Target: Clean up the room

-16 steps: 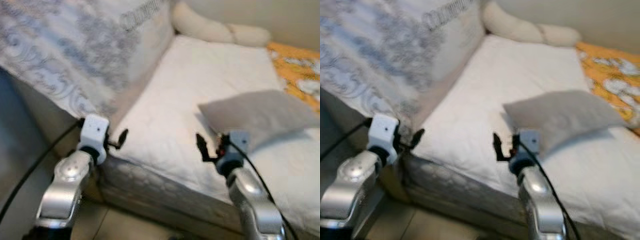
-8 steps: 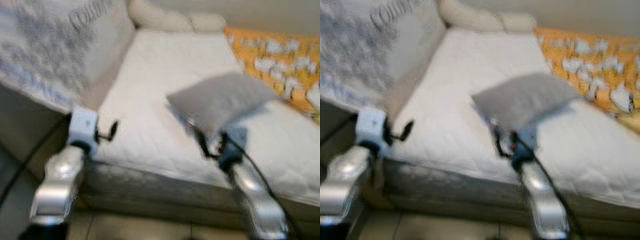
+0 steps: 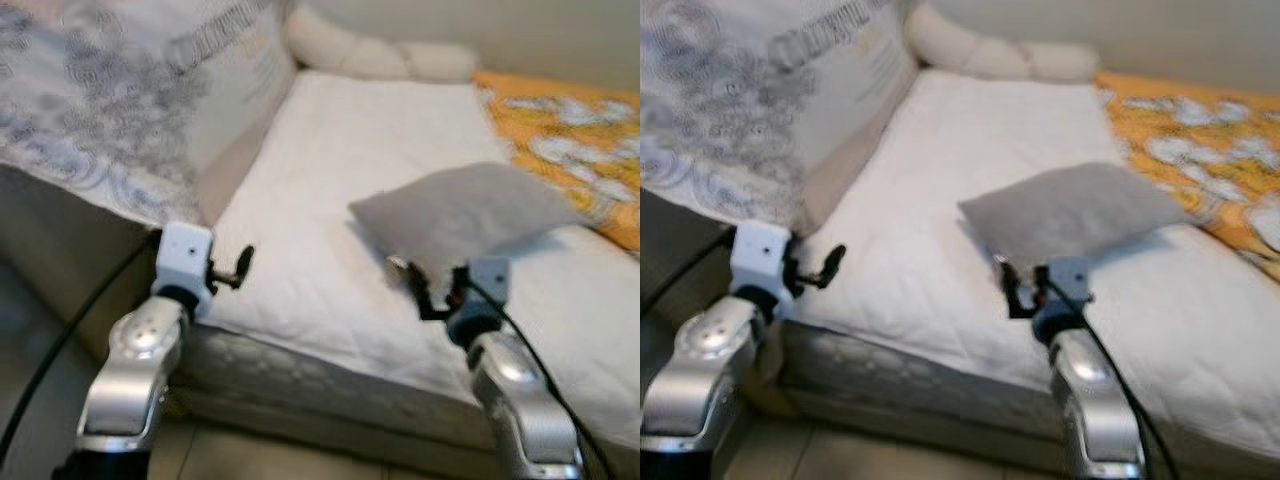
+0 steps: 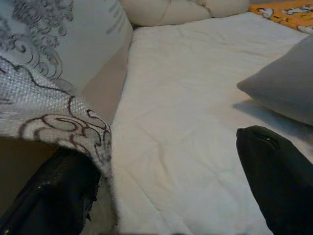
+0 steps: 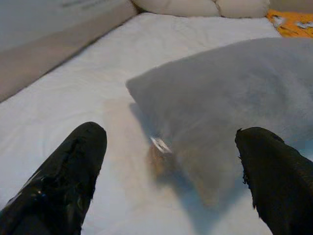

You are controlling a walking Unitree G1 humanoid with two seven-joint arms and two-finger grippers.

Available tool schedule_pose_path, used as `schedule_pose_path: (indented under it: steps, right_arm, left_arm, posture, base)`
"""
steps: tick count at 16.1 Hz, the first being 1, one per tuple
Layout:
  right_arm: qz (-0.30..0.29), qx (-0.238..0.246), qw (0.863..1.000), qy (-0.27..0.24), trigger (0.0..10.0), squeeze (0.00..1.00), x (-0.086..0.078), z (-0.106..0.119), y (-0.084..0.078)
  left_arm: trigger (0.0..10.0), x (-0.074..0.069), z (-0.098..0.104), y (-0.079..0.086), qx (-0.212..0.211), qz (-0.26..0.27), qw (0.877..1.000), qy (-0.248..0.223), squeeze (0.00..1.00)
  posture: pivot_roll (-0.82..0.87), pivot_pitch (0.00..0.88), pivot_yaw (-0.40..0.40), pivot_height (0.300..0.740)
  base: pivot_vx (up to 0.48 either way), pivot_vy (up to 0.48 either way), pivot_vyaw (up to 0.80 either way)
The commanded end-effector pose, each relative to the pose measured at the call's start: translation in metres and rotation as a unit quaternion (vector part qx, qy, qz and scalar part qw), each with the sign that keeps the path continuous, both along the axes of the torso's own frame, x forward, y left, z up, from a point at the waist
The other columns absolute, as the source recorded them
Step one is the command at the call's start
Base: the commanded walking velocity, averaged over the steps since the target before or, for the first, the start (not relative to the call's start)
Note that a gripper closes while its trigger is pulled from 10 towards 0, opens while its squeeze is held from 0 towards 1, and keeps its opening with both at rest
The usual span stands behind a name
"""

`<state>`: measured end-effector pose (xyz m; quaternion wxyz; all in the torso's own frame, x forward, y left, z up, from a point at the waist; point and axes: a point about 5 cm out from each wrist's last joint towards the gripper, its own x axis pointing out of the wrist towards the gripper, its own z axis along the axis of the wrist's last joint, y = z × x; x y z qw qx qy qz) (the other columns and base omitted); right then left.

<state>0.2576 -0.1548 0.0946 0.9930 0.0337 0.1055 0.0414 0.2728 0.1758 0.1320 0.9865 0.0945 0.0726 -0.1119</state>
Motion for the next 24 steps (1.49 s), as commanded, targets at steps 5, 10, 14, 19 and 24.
schedule_pose_path:
  steps: [5,10,14,19,24]
  right_arm:
    - [0.020,0.000,1.000,-0.001,10.0,0.00,0.002,0.003,0.008]
    - [0.029,0.001,0.999,0.017,10.0,0.00,0.001,-0.002,0.009]
    - [0.031,0.006,0.999,0.025,10.0,0.00,-0.001,-0.005,0.010]
    - [0.031,0.009,0.999,0.025,10.0,0.00,-0.002,-0.004,0.009]
    - [0.030,0.013,0.999,0.019,10.0,0.00,-0.001,-0.003,0.009]
  left_arm:
    - [10.0,-0.017,-0.024,-0.002,0.037,-0.094,0.991,0.088,0.00]
    - [10.0,-0.047,-0.043,0.090,0.207,-0.071,0.942,0.253,0.00]
    - [10.0,-0.074,-0.030,0.146,0.329,-0.047,0.867,0.370,0.00]
    - [10.0,-0.102,-0.014,0.108,0.227,-0.231,0.860,0.394,0.00]
    - [10.0,-0.074,0.028,0.054,0.036,-0.302,0.932,0.199,0.00]
  posture:
    - [0.11,0.000,-0.033,0.740]
    - [0.12,0.000,-0.037,0.740]
    - [0.13,0.000,-0.039,0.740]
    - [0.13,0.000,-0.039,0.740]
    - [0.13,0.000,-0.038,0.740]
  base:
    - [0.168,0.000,-0.41]
    - [0.000,0.000,0.00]
    - [0.000,0.000,0.00]
    - [0.000,0.000,0.00]
    - [0.000,0.000,0.00]
